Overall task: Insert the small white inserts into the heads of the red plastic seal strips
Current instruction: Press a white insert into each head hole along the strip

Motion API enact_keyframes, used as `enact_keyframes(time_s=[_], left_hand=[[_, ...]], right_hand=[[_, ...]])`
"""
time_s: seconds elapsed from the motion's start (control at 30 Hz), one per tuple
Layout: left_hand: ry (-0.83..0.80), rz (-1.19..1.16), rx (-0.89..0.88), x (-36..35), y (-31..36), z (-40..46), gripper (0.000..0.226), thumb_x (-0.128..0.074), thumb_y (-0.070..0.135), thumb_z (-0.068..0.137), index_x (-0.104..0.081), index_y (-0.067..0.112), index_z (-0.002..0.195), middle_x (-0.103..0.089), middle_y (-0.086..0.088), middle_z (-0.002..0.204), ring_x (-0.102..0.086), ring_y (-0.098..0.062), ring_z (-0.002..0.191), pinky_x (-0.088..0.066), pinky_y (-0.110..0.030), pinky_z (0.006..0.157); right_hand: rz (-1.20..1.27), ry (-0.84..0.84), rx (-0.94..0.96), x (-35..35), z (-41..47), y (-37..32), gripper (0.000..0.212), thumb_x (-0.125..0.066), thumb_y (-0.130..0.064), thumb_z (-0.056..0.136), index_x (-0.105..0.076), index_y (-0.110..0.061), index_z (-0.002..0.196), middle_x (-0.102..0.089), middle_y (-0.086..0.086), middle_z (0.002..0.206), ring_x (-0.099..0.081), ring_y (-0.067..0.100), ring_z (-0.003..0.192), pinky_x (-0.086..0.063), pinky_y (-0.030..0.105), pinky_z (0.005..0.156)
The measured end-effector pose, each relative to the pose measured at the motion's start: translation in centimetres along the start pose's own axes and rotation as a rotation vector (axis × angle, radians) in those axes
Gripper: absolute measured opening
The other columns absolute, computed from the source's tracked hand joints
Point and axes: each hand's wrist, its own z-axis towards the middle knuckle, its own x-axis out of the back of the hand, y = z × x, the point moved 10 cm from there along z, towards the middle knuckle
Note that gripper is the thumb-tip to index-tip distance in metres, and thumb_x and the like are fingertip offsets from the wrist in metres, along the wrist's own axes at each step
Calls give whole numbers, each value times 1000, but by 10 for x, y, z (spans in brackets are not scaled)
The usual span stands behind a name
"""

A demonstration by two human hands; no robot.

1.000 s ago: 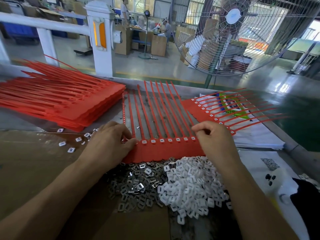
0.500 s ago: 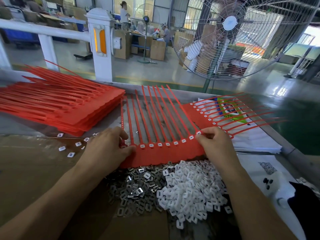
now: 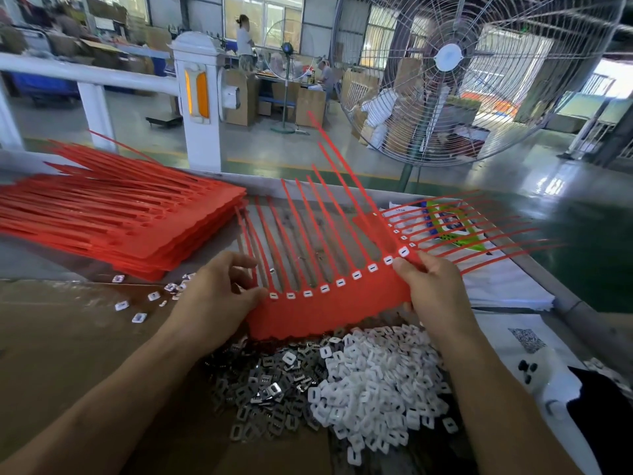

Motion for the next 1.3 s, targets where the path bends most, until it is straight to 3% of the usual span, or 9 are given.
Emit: enact_keyframes(time_s=[0.13,0.27,0.37,0.47,0.57,0.73,0.93,1.13,1.3], left_hand=[[-6,-174,-71,-6,10,-1,31,-76,11,87,-65,26,112,-68,1,96,-67,-11,74,-53,-16,61],[-91,-221,-152,-19,20,-6,35,-72,7,90,-63,28,116,-67,3,108,-66,-13,88,-56,-30,77],[-141,-238,-198,-27,25,-11,39,-71,5,90,-63,34,114,-67,3,98,-64,-14,75,-52,-21,66],[-147,-261,-222,-30,28,-13,41,-71,6,91,-62,37,117,-66,-2,91,-64,-30,68,-51,-24,59],[-143,-275,-232,-30,30,-12,43,-69,6,92,-61,37,120,-65,0,94,-63,-33,71,-50,-22,58],[-94,-288,-254,-22,33,-14,43,-64,3,93,-61,36,121,-65,2,98,-66,-25,80,-55,-30,68],[-12,-299,-361,-10,51,-20,48,-58,-10,92,-65,31,116,-62,6,117,-64,-14,92,-49,-14,73],[100,-332,-463,7,62,-26,54,-54,-15,91,-64,28,122,-59,7,130,-62,-11,95,-51,-19,75],[128,-324,-424,9,56,-24,58,-53,-12,93,-62,35,126,-60,10,130,-64,-13,97,-56,-27,79]], right_hand=[[39,129,19,21,3,-2,25,-62,-30,102,-70,-33,78,-71,-30,76,-68,-7,70,-52,29,64],[132,195,8,35,3,-1,32,-65,-28,99,-75,-46,74,-71,-29,73,-68,0,66,-49,28,62],[207,217,-27,42,1,1,45,-66,-29,99,-69,-64,71,-67,-35,67,-68,2,70,-53,29,68],[250,245,-38,46,0,3,45,-66,-27,99,-70,-63,72,-68,-36,68,-70,-1,70,-54,29,70],[263,269,-54,46,-3,2,45,-66,-27,99,-70,-63,71,-67,-36,68,-69,-5,66,-55,30,70],[309,299,-23,47,-5,0,37,-66,-29,98,-72,-59,76,-72,-30,75,-69,-6,68,-54,32,71],[405,302,39,44,-6,-3,35,-67,-26,99,-75,-49,75,-73,-25,75,-64,-11,64,-54,33,72],[493,306,43,43,-5,-2,31,-67,-26,98,-75,-42,73,-68,-22,67,-58,-8,56,-43,18,42],[491,235,-18,32,0,5,28,-67,-30,98,-75,-47,77,-73,-25,75,-65,4,78,-46,26,57]])
